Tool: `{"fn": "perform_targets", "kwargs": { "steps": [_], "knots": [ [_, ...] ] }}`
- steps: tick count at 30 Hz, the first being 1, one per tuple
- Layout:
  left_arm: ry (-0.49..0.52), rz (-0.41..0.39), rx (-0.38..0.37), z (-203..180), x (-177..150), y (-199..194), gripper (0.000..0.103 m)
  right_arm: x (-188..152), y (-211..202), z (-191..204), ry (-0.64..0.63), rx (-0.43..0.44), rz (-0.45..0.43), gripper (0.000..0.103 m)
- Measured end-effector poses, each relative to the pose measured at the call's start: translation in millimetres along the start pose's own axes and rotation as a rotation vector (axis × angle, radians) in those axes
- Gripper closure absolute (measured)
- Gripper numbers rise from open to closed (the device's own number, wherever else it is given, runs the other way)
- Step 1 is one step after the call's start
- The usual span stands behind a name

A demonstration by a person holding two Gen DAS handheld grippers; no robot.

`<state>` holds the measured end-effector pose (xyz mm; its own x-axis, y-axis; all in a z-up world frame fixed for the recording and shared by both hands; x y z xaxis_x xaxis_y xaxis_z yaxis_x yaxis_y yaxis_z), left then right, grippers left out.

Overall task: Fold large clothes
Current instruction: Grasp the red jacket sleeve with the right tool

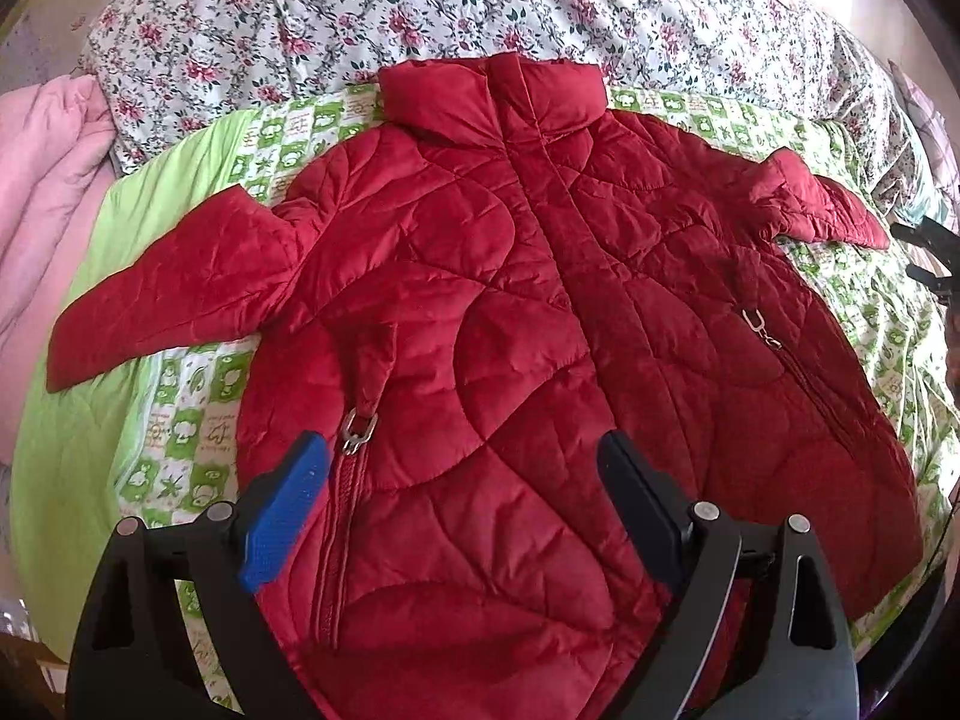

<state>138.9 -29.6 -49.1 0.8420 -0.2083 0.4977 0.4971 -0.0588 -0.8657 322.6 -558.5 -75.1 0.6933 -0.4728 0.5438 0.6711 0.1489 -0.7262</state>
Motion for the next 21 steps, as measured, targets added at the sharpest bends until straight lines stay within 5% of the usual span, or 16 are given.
{"fn": "perform_targets", "kwargs": {
  "steps": [7,10,17,21],
  "knots": [
    [0.03,0.013,0.007,-8,4,15,0.011,36,46,-52,0.184,0.023,-0.007,0.034],
    [0.029,0.032,0.011,-11,4,24,0.011,43,70,-72,0.267,0.015,0.005,0.05],
    [0.03,0.062,0.005,-20,3,38,0.011,55,99,-103,0.428,0.117,-0.057,0.054],
    [0.041,0.069,0.005,-23,2,42,0.011,65,102,-98,0.417,0.128,-0.096,0.084]
  ]
}}
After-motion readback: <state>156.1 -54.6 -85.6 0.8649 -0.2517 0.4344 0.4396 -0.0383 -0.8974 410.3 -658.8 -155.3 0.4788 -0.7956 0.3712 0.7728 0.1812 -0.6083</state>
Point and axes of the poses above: each gripper's, at about its wrist camera, not at the fingertips, and y roughly the way its jaws point, z to its left, x to its top, the point moved 5 cm from there along y, roughly the way its jaws point, and after that the axes turned 2 degrees about z, right-handed, at the moved point
